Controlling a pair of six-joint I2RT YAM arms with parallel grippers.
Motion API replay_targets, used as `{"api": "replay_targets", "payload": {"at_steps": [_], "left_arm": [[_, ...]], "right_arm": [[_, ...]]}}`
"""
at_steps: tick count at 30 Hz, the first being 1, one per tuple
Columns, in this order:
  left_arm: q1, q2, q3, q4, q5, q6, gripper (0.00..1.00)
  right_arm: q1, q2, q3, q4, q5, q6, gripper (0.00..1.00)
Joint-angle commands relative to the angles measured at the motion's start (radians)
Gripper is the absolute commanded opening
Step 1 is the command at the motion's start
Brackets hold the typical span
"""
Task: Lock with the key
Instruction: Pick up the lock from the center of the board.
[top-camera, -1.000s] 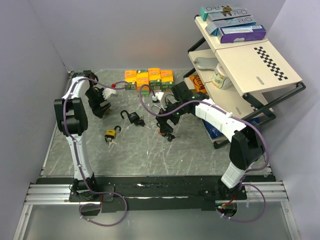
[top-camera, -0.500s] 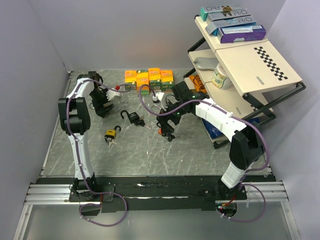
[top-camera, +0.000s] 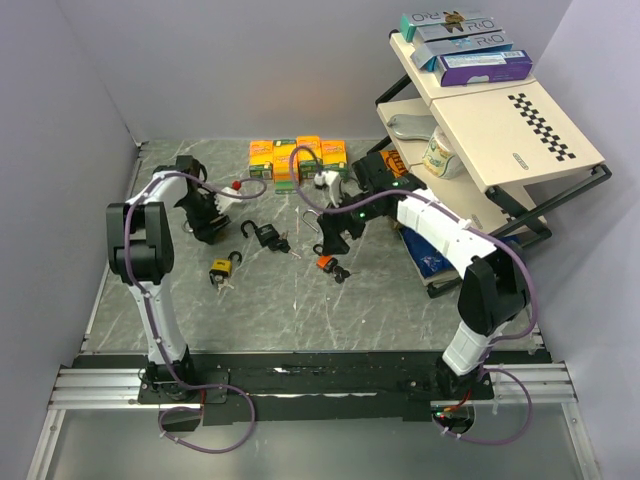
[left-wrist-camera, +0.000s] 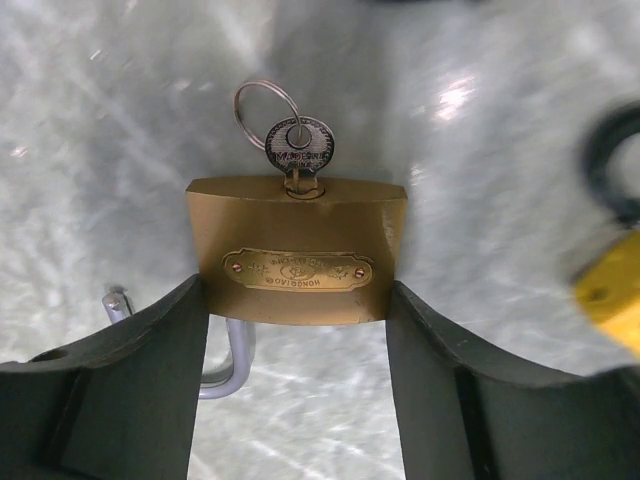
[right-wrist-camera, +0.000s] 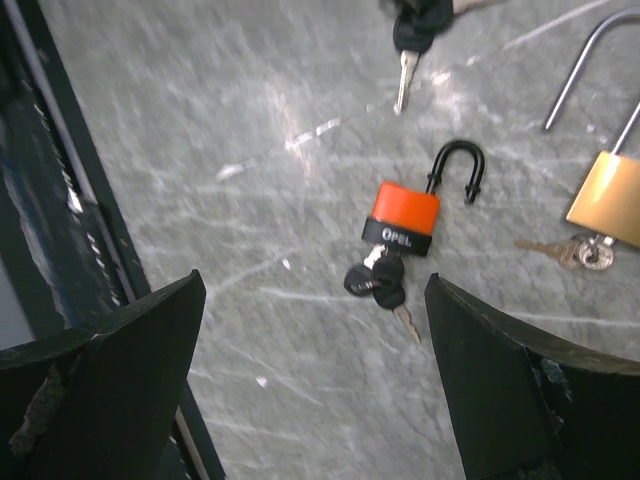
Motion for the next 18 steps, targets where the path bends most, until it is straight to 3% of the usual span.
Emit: {"api": "replay_targets", "payload": {"at_steps": [1,4,10,18], "left_arm": [[-0.027,-0.155,-0.012,0.034,0.142,-0.077,0.07],[-0.051,-0.238,-0.042,0.057,0.164,-0.092,0.01],[-0.122,-0.397,-0.067,0.038,0.202,-0.111,0.01],[-0.300,-0.594,-0.096,0.048,0.231,-0.184,0.01]], "right_arm": [[-0.050,0.028,0.092,0.052,-0.142,0.155,1.00],[-0.070,0.042,0.096,0.118,-0.195,0.254,1.00],[-0.070,0.094,0.145,0.205,-0.231,0.432,1.00],[-0.061,0.155,0.164,0.428,-0.355,0.723,0.99]]}}
